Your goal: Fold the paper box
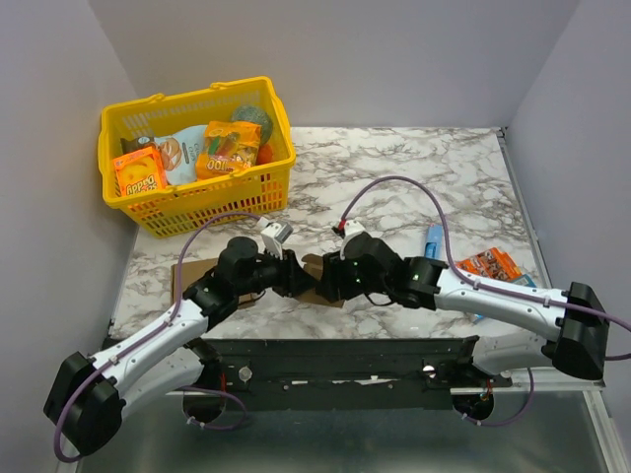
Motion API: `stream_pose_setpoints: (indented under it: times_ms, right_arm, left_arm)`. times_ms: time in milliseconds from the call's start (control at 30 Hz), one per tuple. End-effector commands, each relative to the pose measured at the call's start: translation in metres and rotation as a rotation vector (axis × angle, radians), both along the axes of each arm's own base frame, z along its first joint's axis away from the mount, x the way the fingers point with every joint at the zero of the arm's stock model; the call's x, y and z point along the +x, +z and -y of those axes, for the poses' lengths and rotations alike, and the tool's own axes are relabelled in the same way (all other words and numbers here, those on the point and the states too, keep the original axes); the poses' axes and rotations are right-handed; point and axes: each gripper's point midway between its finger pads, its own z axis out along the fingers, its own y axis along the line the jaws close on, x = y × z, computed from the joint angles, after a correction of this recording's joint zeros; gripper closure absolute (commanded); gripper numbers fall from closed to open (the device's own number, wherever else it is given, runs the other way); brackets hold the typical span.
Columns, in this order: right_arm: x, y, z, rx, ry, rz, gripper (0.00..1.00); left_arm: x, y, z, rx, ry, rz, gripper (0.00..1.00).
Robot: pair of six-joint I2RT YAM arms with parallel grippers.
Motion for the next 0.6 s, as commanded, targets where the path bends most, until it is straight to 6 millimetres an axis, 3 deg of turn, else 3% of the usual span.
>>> stream_pose_setpoints:
  times_ms: [0,133,233,333,467,567]
  right_arm:
    - [-0.032,-0.003,-0.028,0.092,0.077,-0.165,0.42]
    - [-0.032,-0.002,-0.029,0.088,0.084,-0.161,0.42]
    - [-0.027,0.017,-0.023,0.086,0.135,-0.051,0.35]
    - [-0.022,0.039,-0.002,0.018,0.239,0.145,0.21]
    - [-0.026,0.044,0.028,-0.054,0.358,0.330,0.05]
    - [-0.029,0.047,0.041,-0.081,0.411,0.411,0.00]
  left_arm:
    - [0.031,0.041,-0.005,-0.112,0.170,0.129,0.85]
    - [0.027,0.049,-0.004,-0.122,0.136,0.165,0.85]
    - [0.014,0.053,0.001,-0.136,0.040,0.192,0.83]
    - [0.007,0.057,0.003,-0.122,-0.028,0.219,0.82]
    - [-0.016,0.073,0.011,-0.188,-0.190,0.241,0.82]
    - [-0.026,0.078,0.015,-0.200,-0.275,0.262,0.82]
